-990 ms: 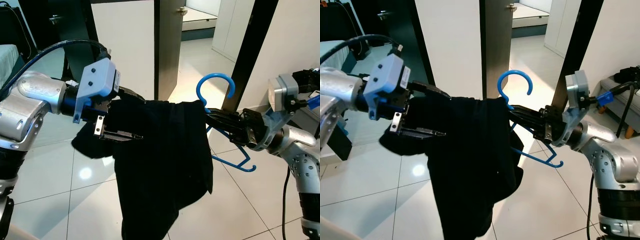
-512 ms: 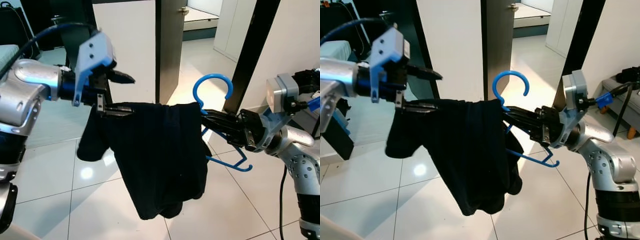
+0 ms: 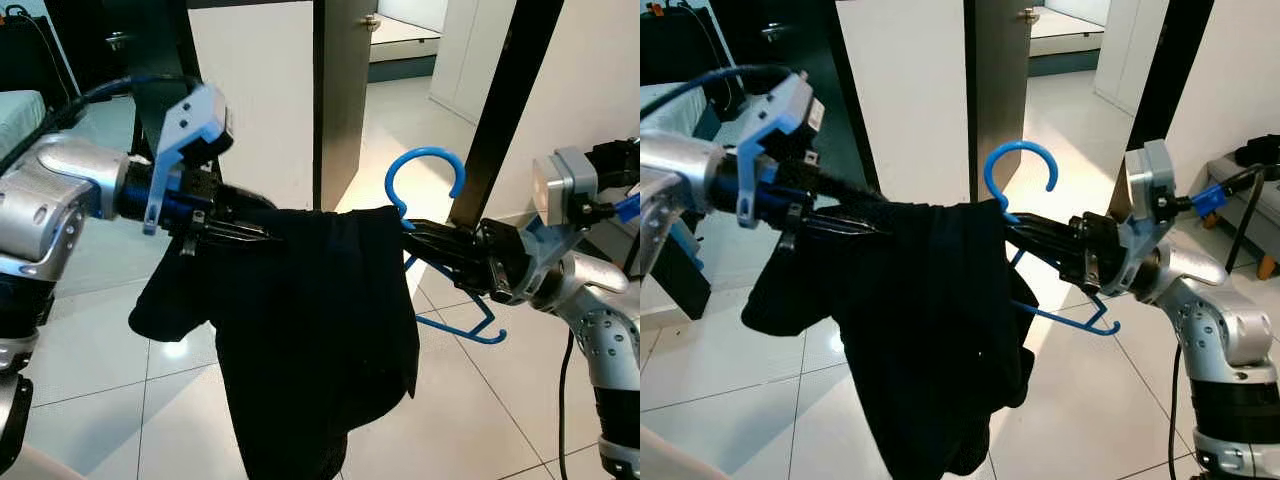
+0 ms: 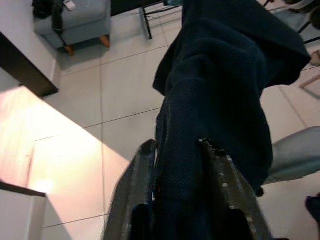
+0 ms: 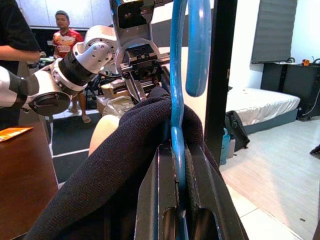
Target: Hang hanger
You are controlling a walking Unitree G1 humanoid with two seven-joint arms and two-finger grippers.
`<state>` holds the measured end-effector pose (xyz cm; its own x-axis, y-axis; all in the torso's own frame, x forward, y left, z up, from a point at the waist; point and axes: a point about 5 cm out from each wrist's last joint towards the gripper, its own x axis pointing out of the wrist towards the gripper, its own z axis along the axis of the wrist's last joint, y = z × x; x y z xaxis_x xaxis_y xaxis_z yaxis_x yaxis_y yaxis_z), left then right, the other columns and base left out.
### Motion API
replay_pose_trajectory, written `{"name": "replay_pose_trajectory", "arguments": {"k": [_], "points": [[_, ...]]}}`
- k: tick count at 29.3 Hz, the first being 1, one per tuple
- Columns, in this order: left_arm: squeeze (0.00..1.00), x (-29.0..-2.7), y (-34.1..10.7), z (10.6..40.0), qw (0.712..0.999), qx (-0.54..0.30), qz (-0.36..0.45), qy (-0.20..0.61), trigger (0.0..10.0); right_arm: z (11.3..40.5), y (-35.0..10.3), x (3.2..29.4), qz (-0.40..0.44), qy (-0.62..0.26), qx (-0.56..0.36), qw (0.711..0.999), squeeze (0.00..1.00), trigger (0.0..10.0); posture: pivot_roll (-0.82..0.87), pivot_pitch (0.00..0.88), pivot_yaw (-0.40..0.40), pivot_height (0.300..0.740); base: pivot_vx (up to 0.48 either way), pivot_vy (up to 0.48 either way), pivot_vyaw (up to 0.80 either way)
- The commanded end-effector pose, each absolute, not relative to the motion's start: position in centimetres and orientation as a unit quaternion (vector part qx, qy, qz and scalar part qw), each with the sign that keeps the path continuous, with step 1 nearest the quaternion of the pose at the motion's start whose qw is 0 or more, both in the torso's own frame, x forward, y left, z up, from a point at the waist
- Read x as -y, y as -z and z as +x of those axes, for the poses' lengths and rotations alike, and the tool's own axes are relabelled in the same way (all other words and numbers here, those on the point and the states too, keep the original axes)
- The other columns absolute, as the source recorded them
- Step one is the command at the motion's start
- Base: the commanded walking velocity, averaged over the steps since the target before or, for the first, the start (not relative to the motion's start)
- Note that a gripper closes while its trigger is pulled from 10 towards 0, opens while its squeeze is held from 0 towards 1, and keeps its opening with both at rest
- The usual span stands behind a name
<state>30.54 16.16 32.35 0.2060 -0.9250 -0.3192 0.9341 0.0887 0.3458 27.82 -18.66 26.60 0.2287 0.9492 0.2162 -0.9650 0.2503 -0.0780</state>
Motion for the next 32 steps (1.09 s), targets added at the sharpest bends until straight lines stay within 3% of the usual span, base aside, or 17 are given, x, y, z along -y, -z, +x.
{"name": "replay_pose_trajectory", "arguments": {"k": [1, 9, 17, 18, 21, 29, 30, 31, 32], "points": [[0.00, -16.5, -31.9, 30.4, 0.735, -0.032, 0.244, 0.632, 0.0, 27.3, -27.8, 18.4, 0.031, -0.621, 0.140, 0.770, 0.00, 10.0, 0.03, 0.000, 0.038, 0.740, 0.000, 0.000, 0.00], [0.00, -16.3, -31.4, 30.3, 0.728, -0.048, 0.242, 0.640, 0.0, 27.2, -28.2, 18.3, 0.029, -0.622, 0.149, 0.768, 0.00, 10.0, 0.03, 0.000, 0.042, 0.740, 0.000, 0.000, 0.00], [0.00, -16.5, -33.0, 30.1, 0.713, 0.001, 0.237, 0.660, 0.0, 27.9, -28.4, 18.0, 0.059, -0.599, 0.161, 0.782, 0.00, 10.0, 0.03, 0.000, 0.044, 0.740, 0.000, 0.000, 0.00], [0.00, -16.7, -34.3, 30.1, 0.706, 0.036, 0.242, 0.665, 0.0, 28.1, -28.1, 18.0, 0.065, -0.588, 0.160, 0.790, 1.00, 10.0, 0.03, 0.000, 0.045, 0.740, 0.000, 0.000, 0.00], [0.00, -17.0, -36.0, 30.1, 0.696, 0.082, 0.262, 0.664, 0.0, 28.2, -27.5, 18.6, 0.068, -0.573, 0.156, 0.802, 1.00, 10.0, 0.03, 0.000, 0.045, 0.740, 0.000, 0.000, 0.00], [0.00, -17.3, -37.2, 30.5, 0.694, 0.111, 0.303, 0.644, 0.0, 27.9, -26.9, 20.1, 0.076, -0.553, 0.152, 0.816, 1.00, 10.0, 0.03, 0.000, 0.049, 0.740, 0.000, 0.000, 0.00], [0.00, -17.5, -37.6, 30.7, 0.694, 0.119, 0.320, 0.633, 0.0, 27.8, -26.8, 21.5, 0.081, -0.529, 0.153, 0.831, 1.00, 10.0, 0.02, 0.000, 0.051, 0.740, 0.000, 0.000, 0.00], [0.00, -17.6, -38.7, 30.6, 0.688, 0.150, 0.330, 0.629, 0.0, 27.7, -26.4, 24.5, 0.094, -0.467, 0.161, 0.864, 1.00, 10.0, 0.01, 0.000, 0.054, 0.740, 0.000, 0.000, 0.00], [0.00, -17.6, -38.7, 30.6, 0.688, 0.150, 0.330, 0.629, 0.0, 27.7, -26.4, 24.5, 0.094, -0.467, 0.161, 0.864, 1.00, 10.0, 0.01, 0.000, 0.054, 0.740, 0.000, 0.000, 0.00]]}}
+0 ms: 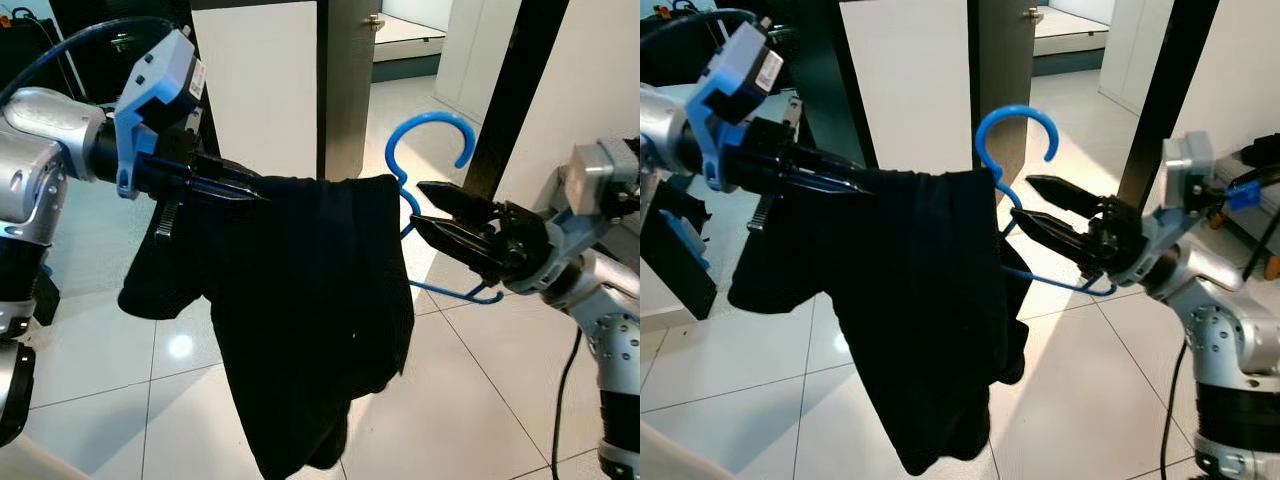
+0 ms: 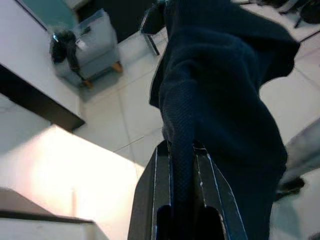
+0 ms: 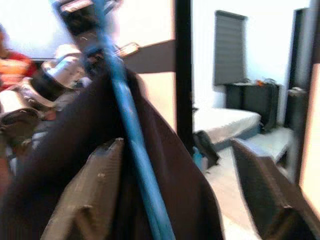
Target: Hang hanger
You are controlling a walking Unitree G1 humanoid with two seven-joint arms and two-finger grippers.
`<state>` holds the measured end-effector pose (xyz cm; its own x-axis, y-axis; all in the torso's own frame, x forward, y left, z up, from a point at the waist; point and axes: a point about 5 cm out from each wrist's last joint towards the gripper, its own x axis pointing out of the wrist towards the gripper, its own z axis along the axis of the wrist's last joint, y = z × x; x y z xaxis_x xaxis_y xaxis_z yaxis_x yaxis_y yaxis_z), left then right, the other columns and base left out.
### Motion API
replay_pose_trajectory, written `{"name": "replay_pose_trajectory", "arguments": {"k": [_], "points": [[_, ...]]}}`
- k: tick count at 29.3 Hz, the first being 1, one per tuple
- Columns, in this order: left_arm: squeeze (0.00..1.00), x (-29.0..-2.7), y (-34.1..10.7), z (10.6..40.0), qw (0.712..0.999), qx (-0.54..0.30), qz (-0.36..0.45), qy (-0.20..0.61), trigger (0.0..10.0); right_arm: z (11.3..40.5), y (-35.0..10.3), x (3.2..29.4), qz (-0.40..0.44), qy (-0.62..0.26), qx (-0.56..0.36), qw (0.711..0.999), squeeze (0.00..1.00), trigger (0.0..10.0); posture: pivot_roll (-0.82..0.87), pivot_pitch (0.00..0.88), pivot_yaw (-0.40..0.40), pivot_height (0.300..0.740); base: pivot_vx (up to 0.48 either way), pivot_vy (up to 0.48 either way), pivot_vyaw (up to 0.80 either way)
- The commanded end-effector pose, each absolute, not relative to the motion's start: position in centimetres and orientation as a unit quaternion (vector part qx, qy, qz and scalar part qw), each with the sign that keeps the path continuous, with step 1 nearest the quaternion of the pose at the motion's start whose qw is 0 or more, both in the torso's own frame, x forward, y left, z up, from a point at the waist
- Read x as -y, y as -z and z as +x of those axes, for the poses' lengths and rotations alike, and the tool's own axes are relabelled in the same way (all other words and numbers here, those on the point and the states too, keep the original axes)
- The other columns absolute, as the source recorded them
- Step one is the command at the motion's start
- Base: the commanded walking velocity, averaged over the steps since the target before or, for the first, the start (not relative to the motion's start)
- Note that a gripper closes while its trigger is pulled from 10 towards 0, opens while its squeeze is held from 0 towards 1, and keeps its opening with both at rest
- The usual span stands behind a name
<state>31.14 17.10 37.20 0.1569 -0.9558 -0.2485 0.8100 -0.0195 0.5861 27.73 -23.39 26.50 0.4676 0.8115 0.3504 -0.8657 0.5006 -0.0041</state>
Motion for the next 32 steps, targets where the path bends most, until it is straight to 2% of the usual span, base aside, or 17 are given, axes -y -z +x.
{"name": "replay_pose_trajectory", "arguments": {"k": [1, 3, 4, 6, 7, 8, 9, 10, 11, 12, 17, 19, 21, 23, 27, 30, 32], "points": [[0.00, -17.6, -39.4, 30.6, 0.683, 0.171, 0.334, 0.627, 0.0, 27.4, -26.1, 26.7, 0.103, -0.421, 0.168, 0.885, 1.00, 10.0, 0.01, 0.000, 0.054, 0.740, 0.000, 0.000, 0.00], [0.00, -17.9, -40.7, 30.4, 0.678, 0.206, 0.335, 0.622, 0.0, 26.4, -25.7, 30.0, 0.139, -0.351, 0.194, 0.906, 1.00, 10.0, 0.01, 0.000, 0.054, 0.740, 0.000, 0.000, 0.00], [0.00, -17.9, -40.7, 30.4, 0.678, 0.206, 0.335, 0.622, 0.0, 26.4, -25.7, 30.0, 0.139, -0.351, 0.194, 0.906, 1.00, 10.0, 0.01, 0.000, 0.054, 0.740, 0.000, 0.000, 0.00], [0.00, -18.3, -41.3, 30.4, 0.678, 0.219, 0.334, 0.617, 0.0, 25.4, -25.3, 31.6, 0.175, -0.322, 0.215, 0.905, 1.00, 10.0, 0.01, 0.000, 0.056, 0.740, 0.000, 0.000, 0.00], [0.00, -18.6, -41.6, 30.4, 0.678, 0.226, 0.333, 0.615, 0.0, 25.0, -24.7, 32.2, 0.190, -0.316, 0.215, 0.904, 0.59, 10.0, 0.01, 0.000, 0.056, 0.740, 0.000, 0.000, 0.00], [0.00, -18.6, -41.6, 30.4, 0.678, 0.226, 0.333, 0.615, 0.0, 25.0, -24.7, 32.2, 0.190, -0.316, 0.215, 0.904, 0.59, 10.0, 0.01, 0.000, 0.056, 0.740, 0.000, 0.000, 0.00], [0.00, -18.8, -42.0, 30.4, 0.679, 0.235, 0.329, 0.612, 0.0, 24.7, -23.3, 32.3, 0.196, -0.310, 0.188, 0.911, 0.21, 10.0, 0.01, 0.000, 0.056, 0.740, 0.000, 0.000, 0.00], [0.00, -18.8, -42.0, 30.4, 0.679, 0.235, 0.329, 0.612, 0.0, 24.7, -23.3, 32.3, 0.196, -0.310, 0.188, 0.911, 0.21, 10.0, 0.01, 0.000, 0.056, 0.740, 0.000, 0.000, 0.00], [0.00, -18.9, -42.2, 30.4, 0.680, 0.241, 0.326, 0.611, 0.0, 24.4, -22.2, 32.3, 0.198, -0.307, 0.167, 0.916, 0.00, 10.0, 0.01, 0.000, 0.056, 0.740, 0.000, 0.000, 0.00], [0.00, -18.9, -42.5, 30.3, 0.677, 0.251, 0.320, 0.614, 0.0, 24.3, -20.7, 31.6, 0.213, -0.315, 0.139, 0.914, 0.00, 10.0, 0.01, 0.000, 0.056, 0.740, 0.000, 0.000, 0.00], [0.00, -18.7, -42.8, 30.1, 0.669, 0.266, 0.310, 0.622, 0.0, 24.3, -19.0, 29.6, 0.234, -0.341, 0.106, 0.904, 0.00, 10.0, 0.01, 0.000, 0.057, 0.740, 0.000, 0.000, 0.00], [0.00, -18.0, -43.0, 29.9, 0.655, 0.283, 0.296, 0.635, 0.0, 24.8, -18.3, 26.4, 0.254, -0.385, 0.089, 0.883, 0.00, 10.0, 0.01, 0.000, 0.057, 0.740, 0.000, 0.000, 0.00], [0.00, -18.0, -43.0, 29.9, 0.655, 0.283, 0.296, 0.635, 0.0, 24.8, -18.3, 26.4, 0.254, -0.385, 0.089, 0.883, 0.00, 10.0, 0.01, 0.000, 0.057, 0.740, 0.000, 0.000, 0.00], [0.00, -17.5, -43.0, 29.9, 0.646, 0.291, 0.290, 0.643, 0.0, 25.1, -18.5, 24.2, 0.271, -0.420, 0.087, 0.862, 0.00, 10.0, 0.00, 0.000, 0.060, 0.740, 0.000, 0.000, 0.00], [0.00, -17.3, -43.0, 30.0, 0.643, 0.293, 0.286, 0.647, 0.0, 25.2, -18.9, 23.4, 0.276, -0.437, 0.090, 0.851, 0.00, 10.0, 0.00, 0.000, 0.060, 0.740, 0.000, 0.000, 0.00], [0.00, -16.6, -42.2, 30.3, 0.639, 0.289, 0.278, 0.656, 0.0, 25.3, -20.3, 20.9, 0.284, -0.497, 0.101, 0.814, 0.00, 10.0, 0.00, 0.000, 0.060, 0.740, 0.000, 0.000, 0.00], [0.00, -16.5, -42.0, 30.4, 0.639, 0.287, 0.276, 0.658, 0.0, 25.2, -20.7, 20.6, 0.286, -0.507, 0.104, 0.806, 0.00, 10.0, 0.00, 0.000, 0.058, 0.740, 0.000, 0.000, 0.00]]}}
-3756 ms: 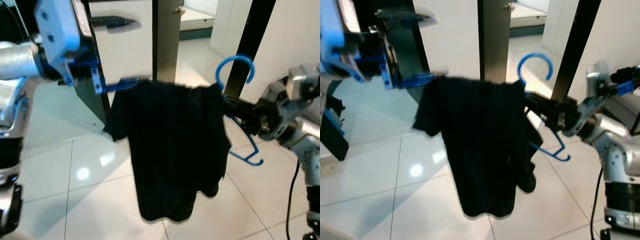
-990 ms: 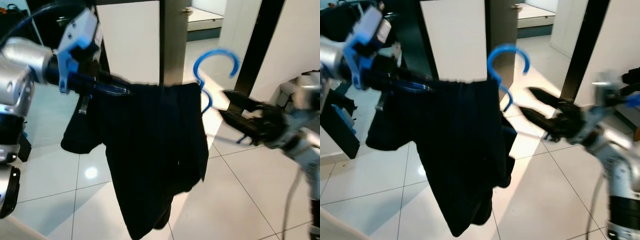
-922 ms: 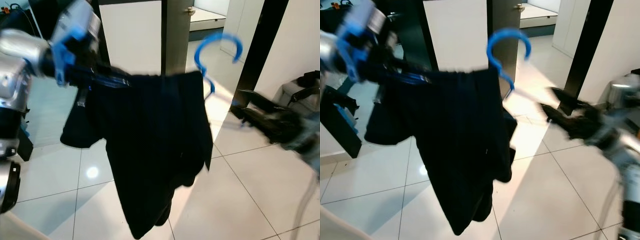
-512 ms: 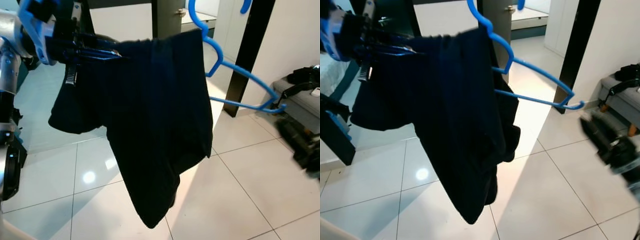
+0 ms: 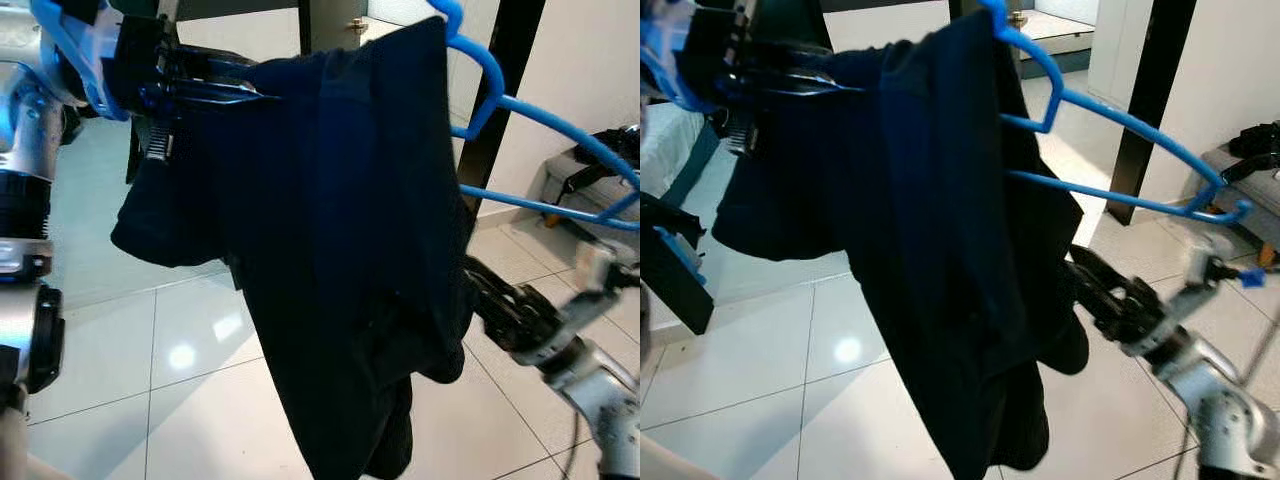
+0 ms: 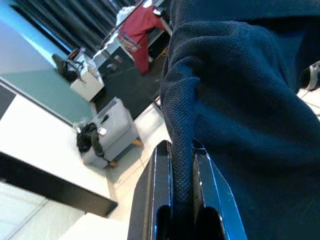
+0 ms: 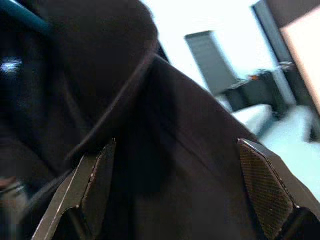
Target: Hang hanger
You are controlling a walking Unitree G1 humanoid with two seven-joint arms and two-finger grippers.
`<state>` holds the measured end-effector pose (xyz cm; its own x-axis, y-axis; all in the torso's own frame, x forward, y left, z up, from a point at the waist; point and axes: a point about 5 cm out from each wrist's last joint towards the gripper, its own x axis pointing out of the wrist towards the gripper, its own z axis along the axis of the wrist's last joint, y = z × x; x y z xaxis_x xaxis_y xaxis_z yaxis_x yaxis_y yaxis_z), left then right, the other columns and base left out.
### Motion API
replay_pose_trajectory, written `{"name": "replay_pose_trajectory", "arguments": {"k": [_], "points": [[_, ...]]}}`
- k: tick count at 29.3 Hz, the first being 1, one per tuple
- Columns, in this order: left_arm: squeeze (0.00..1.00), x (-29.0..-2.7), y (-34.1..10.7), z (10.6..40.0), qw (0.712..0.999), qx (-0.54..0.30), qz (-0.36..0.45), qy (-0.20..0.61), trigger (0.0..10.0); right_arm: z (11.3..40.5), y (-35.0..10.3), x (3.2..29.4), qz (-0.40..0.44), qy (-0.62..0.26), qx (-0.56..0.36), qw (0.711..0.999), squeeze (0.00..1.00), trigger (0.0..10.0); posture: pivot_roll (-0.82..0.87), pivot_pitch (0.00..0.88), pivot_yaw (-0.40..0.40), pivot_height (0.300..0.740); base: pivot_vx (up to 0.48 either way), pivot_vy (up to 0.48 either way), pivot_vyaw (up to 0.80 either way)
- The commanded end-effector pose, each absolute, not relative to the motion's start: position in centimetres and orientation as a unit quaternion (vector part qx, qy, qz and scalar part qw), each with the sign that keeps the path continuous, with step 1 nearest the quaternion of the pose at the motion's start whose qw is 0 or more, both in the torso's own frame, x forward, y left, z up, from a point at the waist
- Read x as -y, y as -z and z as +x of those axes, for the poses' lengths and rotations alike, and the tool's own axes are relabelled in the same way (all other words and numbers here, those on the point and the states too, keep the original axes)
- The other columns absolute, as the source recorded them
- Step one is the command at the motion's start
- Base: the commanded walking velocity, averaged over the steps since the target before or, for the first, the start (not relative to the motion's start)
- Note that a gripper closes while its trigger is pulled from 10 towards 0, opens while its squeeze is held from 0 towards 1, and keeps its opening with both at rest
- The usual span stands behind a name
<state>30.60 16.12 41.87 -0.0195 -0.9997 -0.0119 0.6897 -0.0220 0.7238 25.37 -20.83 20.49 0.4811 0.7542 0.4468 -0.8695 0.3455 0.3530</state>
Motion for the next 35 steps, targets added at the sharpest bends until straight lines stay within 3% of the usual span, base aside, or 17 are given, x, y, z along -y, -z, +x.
{"name": "replay_pose_trajectory", "arguments": {"k": [1, 6, 17, 25, 35], "points": [[0.00, -16.5, -41.9, 30.4, 0.639, 0.287, 0.275, 0.659, 0.0, 25.1, -20.8, 20.5, 0.287, -0.512, 0.106, 0.803, 0.00, 10.0, 0.00, 0.000, 0.058, 0.740, 0.000, 0.000, 0.00], [0.00, -16.4, -41.6, 30.6, 0.641, 0.284, 0.271, 0.659, 0.0, 24.5, -21.3, 21.0, 0.313, -0.523, 0.128, 0.783, 0.00, 10.0, -0.01, 0.000, 0.056, 0.740, 0.000, 0.000, 0.00], [0.00, -16.9, -42.1, 30.7, 0.651, 0.289, 0.270, 0.648, 0.0, 23.0, -20.5, 22.9, 0.321, -0.505, 0.113, 0.794, 0.00, 10.0, -0.01, 0.000, 0.055, 0.740, 0.000, 0.000, 0.00], [0.00, -16.7, -42.0, 30.7, 0.649, 0.292, 0.267, 0.650, 0.0, 22.2, -20.7, 20.6, 0.329, -0.551, 0.097, 0.761, 0.00, 10.0, -0.01, 0.000, 0.059, 0.740, 0.000, 0.000, 0.00], [0.00, -16.5, -41.9, 30.8, 0.649, 0.291, 0.264, 0.652, 0.0, 22.5, -21.2, 19.5, 0.322, -0.564, 0.093, 0.755, 0.00, 10.0, -0.01, 0.000, 0.058, 0.740, 0.000, 0.000, 0.00]]}}
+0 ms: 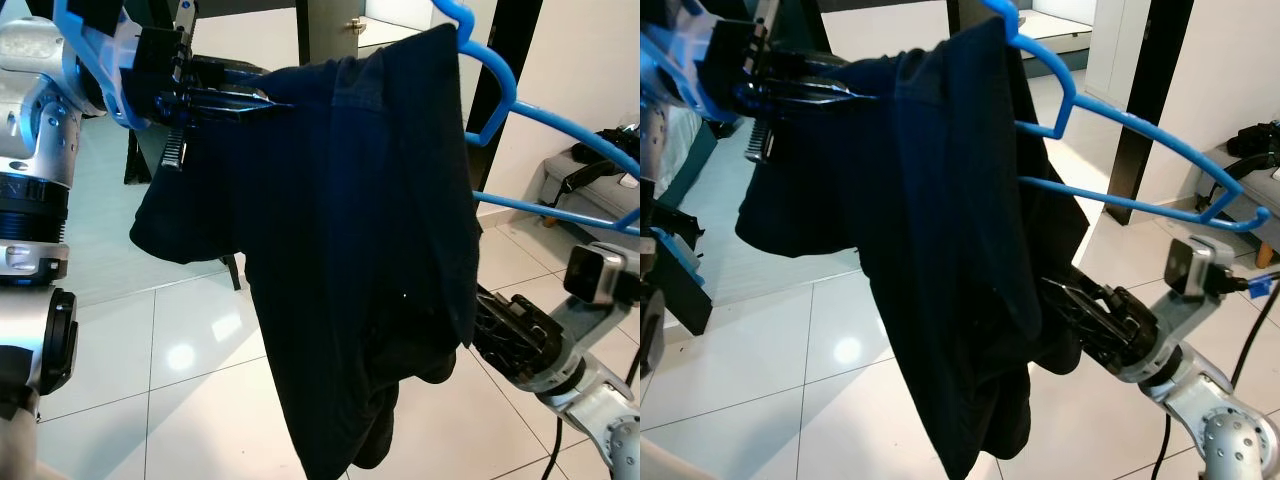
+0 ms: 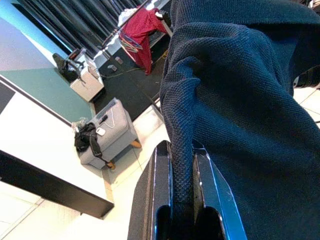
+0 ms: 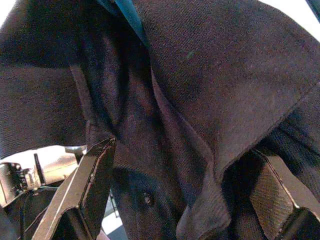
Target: Hang hanger
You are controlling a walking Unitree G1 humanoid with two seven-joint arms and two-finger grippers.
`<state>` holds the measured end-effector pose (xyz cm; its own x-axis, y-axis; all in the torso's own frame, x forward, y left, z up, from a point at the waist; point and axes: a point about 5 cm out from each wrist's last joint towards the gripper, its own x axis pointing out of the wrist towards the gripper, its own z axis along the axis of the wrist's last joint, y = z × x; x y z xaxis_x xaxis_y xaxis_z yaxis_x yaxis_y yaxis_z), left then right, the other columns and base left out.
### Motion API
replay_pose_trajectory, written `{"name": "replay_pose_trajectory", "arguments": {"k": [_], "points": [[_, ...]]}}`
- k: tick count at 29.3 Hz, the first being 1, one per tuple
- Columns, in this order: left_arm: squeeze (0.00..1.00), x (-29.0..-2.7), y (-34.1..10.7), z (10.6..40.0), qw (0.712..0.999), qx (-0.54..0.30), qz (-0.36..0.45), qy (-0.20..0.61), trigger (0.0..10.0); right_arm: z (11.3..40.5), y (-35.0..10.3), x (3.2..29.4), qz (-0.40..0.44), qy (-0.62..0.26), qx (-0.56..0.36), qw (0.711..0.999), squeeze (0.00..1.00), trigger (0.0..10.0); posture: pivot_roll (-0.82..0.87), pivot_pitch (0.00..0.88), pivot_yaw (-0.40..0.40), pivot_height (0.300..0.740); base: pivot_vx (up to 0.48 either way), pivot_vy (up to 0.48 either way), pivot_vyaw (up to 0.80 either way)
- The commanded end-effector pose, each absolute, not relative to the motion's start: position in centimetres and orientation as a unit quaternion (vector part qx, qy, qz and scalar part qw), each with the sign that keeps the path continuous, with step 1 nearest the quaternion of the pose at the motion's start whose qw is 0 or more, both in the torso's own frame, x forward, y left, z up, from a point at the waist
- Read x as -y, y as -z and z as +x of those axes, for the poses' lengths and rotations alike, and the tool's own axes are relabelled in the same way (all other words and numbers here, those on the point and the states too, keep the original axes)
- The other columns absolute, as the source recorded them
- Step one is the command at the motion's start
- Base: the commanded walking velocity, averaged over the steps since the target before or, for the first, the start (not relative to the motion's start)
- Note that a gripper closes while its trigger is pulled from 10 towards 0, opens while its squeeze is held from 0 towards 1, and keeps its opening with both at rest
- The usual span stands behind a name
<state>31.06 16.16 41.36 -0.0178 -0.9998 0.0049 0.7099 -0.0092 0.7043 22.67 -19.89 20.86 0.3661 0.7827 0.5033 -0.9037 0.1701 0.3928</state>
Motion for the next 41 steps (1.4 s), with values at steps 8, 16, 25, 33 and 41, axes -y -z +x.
{"name": "replay_pose_trajectory", "arguments": {"k": [8, 16, 25, 33, 41], "points": [[0.00, -16.2, -41.8, 30.7, 0.645, 0.293, 0.258, 0.657, 0.0, 23.7, -21.0, 18.7, 0.292, -0.529, 0.075, 0.793, 0.00, 0.0, -0.01, 0.000, 0.058, 0.740, 0.000, 0.000, 0.00], [0.00, -16.2, -41.8, 30.7, 0.646, 0.294, 0.259, 0.655, 0.0, 24.3, -21.8, 18.7, 0.300, -0.519, 0.105, 0.793, 0.00, 0.0, -0.01, 0.000, 0.059, 0.740, 0.000, 0.000, 0.00], [0.00, -17.5, -41.4, 31.3, 0.673, 0.278, 0.278, 0.627, 0.0, 25.1, -22.6, 20.6, 0.304, -0.469, 0.141, 0.818, 0.00, 0.0, -0.01, 0.000, 0.059, 0.740, 0.000, 0.000, 0.00], [0.00, -20.9, -38.6, 32.0, 0.731, 0.217, 0.290, 0.578, 0.0, 26.6, -24.5, 24.5, 0.291, -0.380, 0.193, 0.857, 0.00, 0.0, -0.01, 0.000, 0.047, 0.740, 0.000, 0.000, 0.00], [0.00, -21.2, -36.0, 31.7, 0.745, 0.170, 0.336, 0.551, 0.0, 29.0, -27.2, 25.6, 0.274, -0.317, 0.219, 0.881, 0.00, 0.0, 0.00, 0.000, 0.032, 0.740, 0.000, 0.000, 0.00]]}}
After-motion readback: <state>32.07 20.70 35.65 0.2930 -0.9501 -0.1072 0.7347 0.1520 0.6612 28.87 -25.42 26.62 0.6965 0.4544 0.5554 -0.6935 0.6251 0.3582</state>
